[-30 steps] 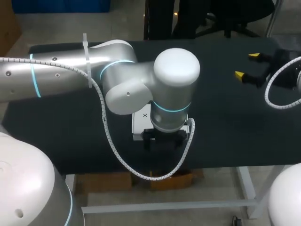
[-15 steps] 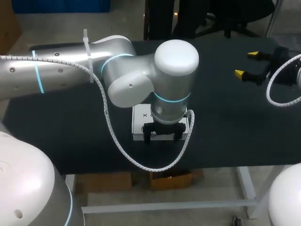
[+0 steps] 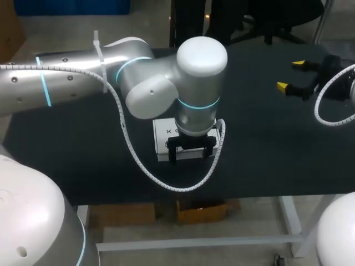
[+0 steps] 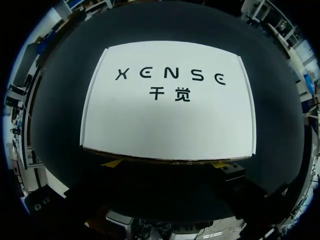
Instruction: Assemble the packaging by folding the flat box into shape, placing the metal phone stand inside, and closing the box properly
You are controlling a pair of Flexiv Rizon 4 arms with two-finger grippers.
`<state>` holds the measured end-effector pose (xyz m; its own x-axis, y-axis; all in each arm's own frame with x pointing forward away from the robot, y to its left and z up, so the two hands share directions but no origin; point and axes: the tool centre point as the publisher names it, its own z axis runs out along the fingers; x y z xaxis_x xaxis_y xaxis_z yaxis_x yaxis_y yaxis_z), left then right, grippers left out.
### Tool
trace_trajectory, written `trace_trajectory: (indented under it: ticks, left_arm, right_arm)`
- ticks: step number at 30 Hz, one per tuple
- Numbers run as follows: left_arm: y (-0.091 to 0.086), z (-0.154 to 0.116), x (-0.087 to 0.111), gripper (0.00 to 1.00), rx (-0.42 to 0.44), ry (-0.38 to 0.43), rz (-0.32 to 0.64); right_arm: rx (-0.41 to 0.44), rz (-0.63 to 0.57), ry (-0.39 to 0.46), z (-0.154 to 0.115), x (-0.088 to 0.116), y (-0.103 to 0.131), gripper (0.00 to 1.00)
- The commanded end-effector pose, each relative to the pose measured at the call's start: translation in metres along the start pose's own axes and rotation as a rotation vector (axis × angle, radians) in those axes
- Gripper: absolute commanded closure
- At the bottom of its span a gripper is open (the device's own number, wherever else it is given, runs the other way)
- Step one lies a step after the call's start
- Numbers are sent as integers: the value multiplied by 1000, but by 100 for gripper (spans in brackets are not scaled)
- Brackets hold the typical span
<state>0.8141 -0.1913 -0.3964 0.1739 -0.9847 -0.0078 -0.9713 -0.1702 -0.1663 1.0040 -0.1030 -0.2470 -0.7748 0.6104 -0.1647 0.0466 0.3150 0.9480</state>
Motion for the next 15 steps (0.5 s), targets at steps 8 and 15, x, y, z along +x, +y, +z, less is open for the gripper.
trace_trajectory:
  ticks: [8,15]
  left_arm:
    - [-22,1,1,0,-6,15,15]
    - [-42,4,2,0,-4,22,22]
  right_arm:
    - [-4,0,4,-1,0,-1,0]
    - [-4,0,4,-1,0,-1,0]
